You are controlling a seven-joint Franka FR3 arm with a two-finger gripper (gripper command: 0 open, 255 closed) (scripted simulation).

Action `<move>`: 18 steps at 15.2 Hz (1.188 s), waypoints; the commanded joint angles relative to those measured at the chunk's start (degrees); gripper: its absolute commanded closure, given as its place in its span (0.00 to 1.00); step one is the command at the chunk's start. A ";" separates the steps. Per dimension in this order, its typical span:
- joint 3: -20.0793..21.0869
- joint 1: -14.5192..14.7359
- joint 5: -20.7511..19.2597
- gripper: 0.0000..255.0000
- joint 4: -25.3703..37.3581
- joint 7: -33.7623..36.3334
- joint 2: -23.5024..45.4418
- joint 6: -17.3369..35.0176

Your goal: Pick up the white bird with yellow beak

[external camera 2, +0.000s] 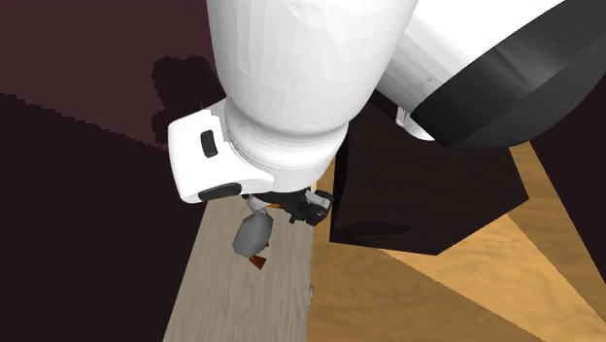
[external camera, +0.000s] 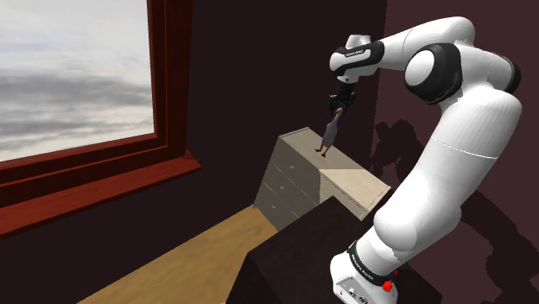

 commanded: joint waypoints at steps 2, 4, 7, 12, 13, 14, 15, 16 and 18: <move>0.01 0.01 0.00 1.00 -0.04 0.01 0.00 0.02; 0.01 0.01 -0.01 1.00 -0.06 0.01 -0.01 0.02; 0.02 0.08 -0.04 1.00 0.38 0.00 -0.21 -0.60; -0.04 0.17 -0.15 1.00 3.13 -0.49 -1.07 -4.14; -0.05 0.19 -0.16 1.00 3.73 -0.60 -1.21 -4.86; -0.06 0.20 -0.17 1.00 4.34 -0.70 -1.34 -5.58; -0.07 0.21 -0.17 1.00 4.96 -0.82 -1.45 -6.30; -0.08 0.21 -0.17 1.00 5.60 -0.93 -1.55 -7.03; -0.09 0.22 -0.16 1.00 6.93 -1.17 -1.71 -8.49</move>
